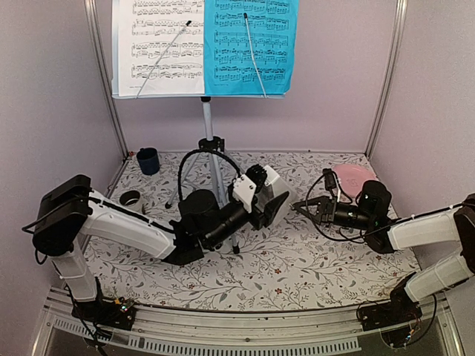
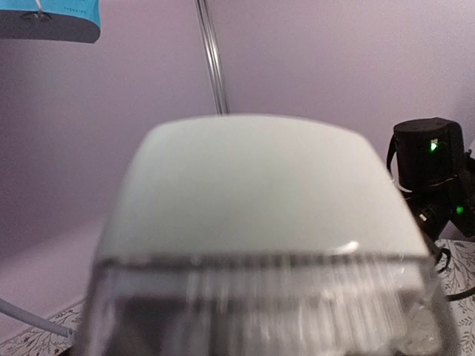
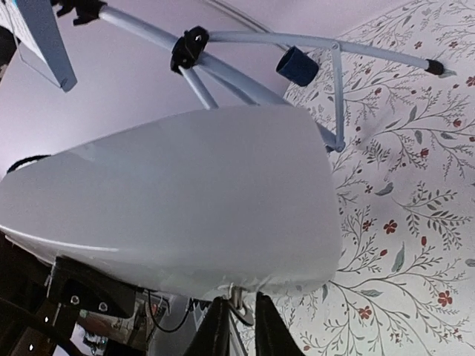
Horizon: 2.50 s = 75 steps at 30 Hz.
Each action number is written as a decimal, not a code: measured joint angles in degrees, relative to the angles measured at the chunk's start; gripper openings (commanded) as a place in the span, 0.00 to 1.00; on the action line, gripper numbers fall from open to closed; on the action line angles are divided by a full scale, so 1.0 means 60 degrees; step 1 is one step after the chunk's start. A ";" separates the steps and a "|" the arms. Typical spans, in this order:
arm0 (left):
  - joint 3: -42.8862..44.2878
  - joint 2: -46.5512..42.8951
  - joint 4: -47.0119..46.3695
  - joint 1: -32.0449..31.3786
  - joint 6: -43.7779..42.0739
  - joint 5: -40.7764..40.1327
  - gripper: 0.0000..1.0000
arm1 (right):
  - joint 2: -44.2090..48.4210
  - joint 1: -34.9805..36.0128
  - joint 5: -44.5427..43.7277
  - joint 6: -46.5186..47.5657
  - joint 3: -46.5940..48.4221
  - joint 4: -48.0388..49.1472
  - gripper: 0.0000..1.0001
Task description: Set up the instrument practice props
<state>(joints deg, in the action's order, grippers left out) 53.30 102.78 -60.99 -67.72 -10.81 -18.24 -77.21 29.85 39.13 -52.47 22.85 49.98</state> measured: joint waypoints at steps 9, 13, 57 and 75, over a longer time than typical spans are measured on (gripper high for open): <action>0.1217 0.0259 0.2419 0.0481 0.1362 0.0685 0.00 | 0.1213 -0.0466 -0.0590 0.1519 0.0018 -0.2958 0.79; 0.1541 0.0812 0.3220 0.0780 0.1927 0.1104 0.00 | 0.1807 -0.0463 -0.0831 0.2277 0.0018 -0.4164 0.86; -0.0561 -0.0616 0.3705 0.0816 0.2743 0.2528 0.73 | -0.0047 0.0696 -0.0586 0.3643 0.3490 -0.6623 0.92; -0.0619 -0.0710 0.3483 0.0729 0.2594 0.1996 0.56 | -0.0645 0.1078 -0.0911 0.3657 0.3643 -0.6645 0.91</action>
<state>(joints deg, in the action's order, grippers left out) 49.58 98.52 -40.10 -63.35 4.75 -6.26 -81.08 36.32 33.67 -30.52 44.71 10.11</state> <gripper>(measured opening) 0.539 0.912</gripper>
